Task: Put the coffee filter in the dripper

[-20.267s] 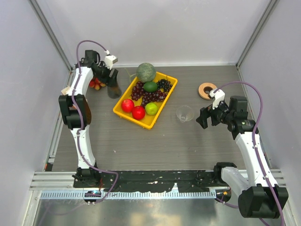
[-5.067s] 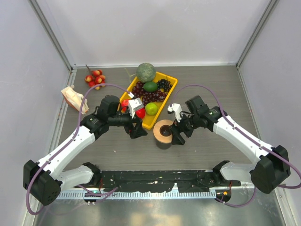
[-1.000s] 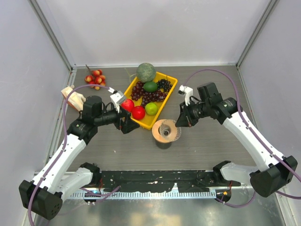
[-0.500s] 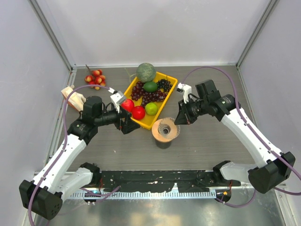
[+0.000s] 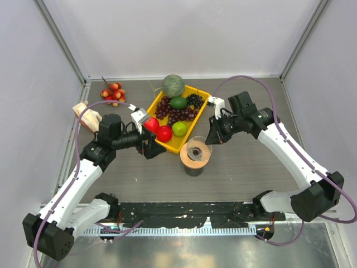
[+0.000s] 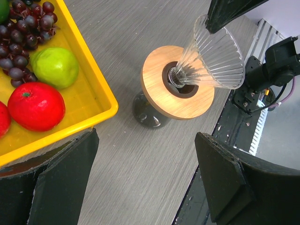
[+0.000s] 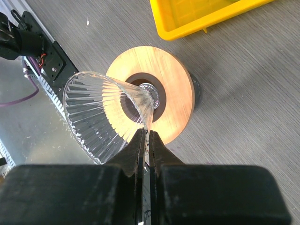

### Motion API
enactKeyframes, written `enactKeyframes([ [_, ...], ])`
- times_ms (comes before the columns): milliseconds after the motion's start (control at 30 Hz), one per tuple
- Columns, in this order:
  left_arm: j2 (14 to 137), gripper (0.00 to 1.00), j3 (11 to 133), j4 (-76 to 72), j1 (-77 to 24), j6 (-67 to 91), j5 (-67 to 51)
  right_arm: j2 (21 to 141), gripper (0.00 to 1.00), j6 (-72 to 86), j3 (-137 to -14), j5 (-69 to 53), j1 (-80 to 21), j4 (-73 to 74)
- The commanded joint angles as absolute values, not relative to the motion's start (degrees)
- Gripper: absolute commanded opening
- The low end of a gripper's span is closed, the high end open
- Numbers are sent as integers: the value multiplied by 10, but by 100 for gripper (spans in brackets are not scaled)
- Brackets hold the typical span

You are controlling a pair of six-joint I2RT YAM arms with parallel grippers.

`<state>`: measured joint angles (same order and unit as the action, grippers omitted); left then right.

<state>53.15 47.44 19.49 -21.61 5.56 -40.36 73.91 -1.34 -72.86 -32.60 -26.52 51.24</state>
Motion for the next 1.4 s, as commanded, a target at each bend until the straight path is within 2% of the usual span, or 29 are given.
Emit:
enactKeyframes([
  [0, 527, 94, 475, 166, -214, 56, -418, 746, 5, -10, -748, -318, -268, 493],
  [500, 533, 94, 474, 163, -213, 58, -417, 766, 6, -11, -751, -298, -268, 505],
  [533, 534, 94, 474, 164, -214, 58, -417, 767, 13, -11, -752, -299, -268, 505],
  [567, 534, 94, 475, 165, -213, 58, -417, 766, 30, -12, -752, -300, -267, 505],
  [600, 534, 95, 474, 164, -213, 59, -417, 767, 40, -12, -752, -302, -268, 505],
  [633, 534, 95, 475, 164, -214, 60, -417, 766, 56, -11, -751, -304, -267, 503],
  [733, 538, 95, 476, 162, -214, 67, -426, 764, 66, -13, -758, -314, -268, 506],
  [800, 541, 93, 478, 156, -214, 76, -443, 762, 66, -18, -766, -319, -268, 510],
  [900, 550, 84, 483, 135, -215, 118, -472, 756, 66, -28, -779, -319, -268, 519],
  [1100, 598, 81, 545, 171, -262, 132, -467, 746, 66, -39, -769, -317, -265, 519],
  [1367, 668, 73, 601, 220, -334, 107, -420, 729, 57, -55, -745, -328, -258, 523],
])
